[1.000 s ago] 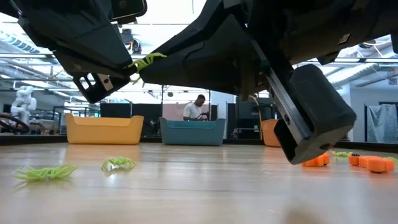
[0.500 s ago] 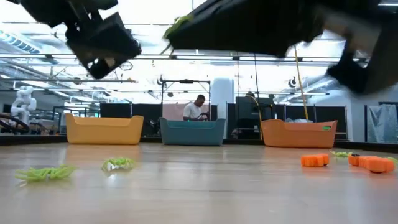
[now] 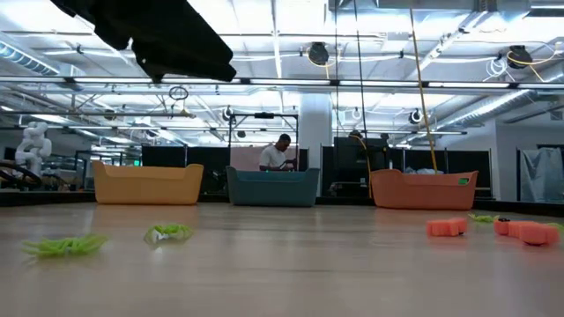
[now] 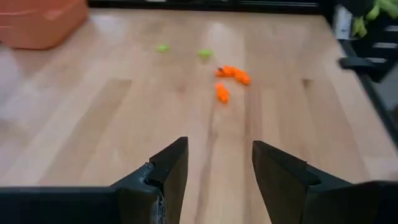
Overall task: Sort Halloween decoration
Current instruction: Put the green spider toy into the blue bin
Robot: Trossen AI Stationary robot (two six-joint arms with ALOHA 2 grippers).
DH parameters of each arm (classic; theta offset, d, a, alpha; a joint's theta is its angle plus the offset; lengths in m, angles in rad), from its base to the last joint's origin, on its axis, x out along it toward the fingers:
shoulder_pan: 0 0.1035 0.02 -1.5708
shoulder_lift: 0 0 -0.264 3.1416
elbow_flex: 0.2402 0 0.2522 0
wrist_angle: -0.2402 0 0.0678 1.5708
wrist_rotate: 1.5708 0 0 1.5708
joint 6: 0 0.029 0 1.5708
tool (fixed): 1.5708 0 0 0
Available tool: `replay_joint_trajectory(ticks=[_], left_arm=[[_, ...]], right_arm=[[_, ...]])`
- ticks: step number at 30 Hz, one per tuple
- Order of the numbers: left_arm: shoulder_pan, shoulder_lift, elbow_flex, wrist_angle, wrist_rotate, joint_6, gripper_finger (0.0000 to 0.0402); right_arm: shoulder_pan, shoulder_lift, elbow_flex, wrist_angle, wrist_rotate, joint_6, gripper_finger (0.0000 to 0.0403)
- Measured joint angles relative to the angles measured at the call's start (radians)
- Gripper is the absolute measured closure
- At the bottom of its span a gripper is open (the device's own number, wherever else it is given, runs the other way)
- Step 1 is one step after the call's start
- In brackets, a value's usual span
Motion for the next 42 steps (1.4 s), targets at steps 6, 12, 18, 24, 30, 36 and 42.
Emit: replay_joint_trajectory(ticks=[6,12,18,24,30,36,42], left_arm=[[-0.008,0.017,-0.001,0.029,-0.100,0.005,0.0224],[-0.009,0.033,-0.001,0.056,-0.108,0.023,0.0224],[-0.008,0.032,0.000,0.073,-0.108,0.023,0.0224],[-0.008,0.031,0.000,0.087,-0.108,0.023,0.0224],[-0.008,0.031,0.000,0.085,-0.108,0.022,0.0224],[-0.008,0.031,0.000,0.084,-0.108,0.022,0.0224],[-0.008,0.031,0.000,0.084,-0.108,0.021,0.0224]], right_arm=[[-0.014,-0.029,-0.281,0.529,0.000,0.021,0.0403],[-0.061,-0.022,-0.424,0.842,0.003,0.045,0.0403],[-0.119,-0.022,-0.432,0.883,0.001,0.021,0.0403],[-0.147,-0.023,-0.432,0.904,-0.002,0.021,0.0403],[-0.147,-0.022,-0.432,0.902,-0.003,-0.005,0.0403],[-0.147,-0.022,-0.432,0.902,-0.003,-0.067,0.0403],[-0.147,-0.022,-0.432,0.902,-0.003,-0.192,0.0403]])
